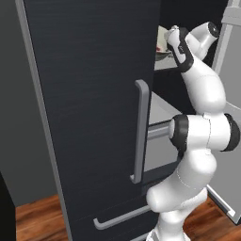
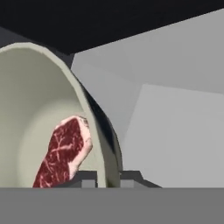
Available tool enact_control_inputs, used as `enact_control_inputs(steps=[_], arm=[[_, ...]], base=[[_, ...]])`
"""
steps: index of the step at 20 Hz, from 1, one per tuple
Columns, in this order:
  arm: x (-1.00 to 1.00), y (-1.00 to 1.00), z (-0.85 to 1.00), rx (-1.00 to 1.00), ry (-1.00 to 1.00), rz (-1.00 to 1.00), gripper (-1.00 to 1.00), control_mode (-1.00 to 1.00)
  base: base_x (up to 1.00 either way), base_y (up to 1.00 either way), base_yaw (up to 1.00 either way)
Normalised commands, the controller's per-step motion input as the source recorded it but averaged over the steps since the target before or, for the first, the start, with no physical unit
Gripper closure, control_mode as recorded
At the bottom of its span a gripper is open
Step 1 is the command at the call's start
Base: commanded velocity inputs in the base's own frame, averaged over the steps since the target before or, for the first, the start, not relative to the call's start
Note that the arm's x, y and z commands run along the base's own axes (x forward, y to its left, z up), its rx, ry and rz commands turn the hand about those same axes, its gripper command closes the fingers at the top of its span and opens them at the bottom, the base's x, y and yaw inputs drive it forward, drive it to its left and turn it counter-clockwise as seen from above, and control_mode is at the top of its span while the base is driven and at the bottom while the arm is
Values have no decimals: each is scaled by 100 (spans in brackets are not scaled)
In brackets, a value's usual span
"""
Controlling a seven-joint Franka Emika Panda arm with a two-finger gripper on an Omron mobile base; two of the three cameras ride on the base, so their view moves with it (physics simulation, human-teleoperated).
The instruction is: Place one of the steaks on the plate and the other in the bowl. Then place the bowl in the fridge.
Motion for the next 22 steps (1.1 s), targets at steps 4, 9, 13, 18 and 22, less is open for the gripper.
enact_control_inputs(steps=[4,9,13,18,22], arm=[[62,6,-32,1,2,0,100,-100],[47,8,-4,1,3,0,-100,-100],[6,11,5,0,0,0,-100,-100],[-3,11,16,0,-12,0,-100,-100],[-76,19,2,0,-30,0,-100,-100]], base=[[0,0,0],[0,0,0],[0,0,0],[0,0,0],[0,0,0]])
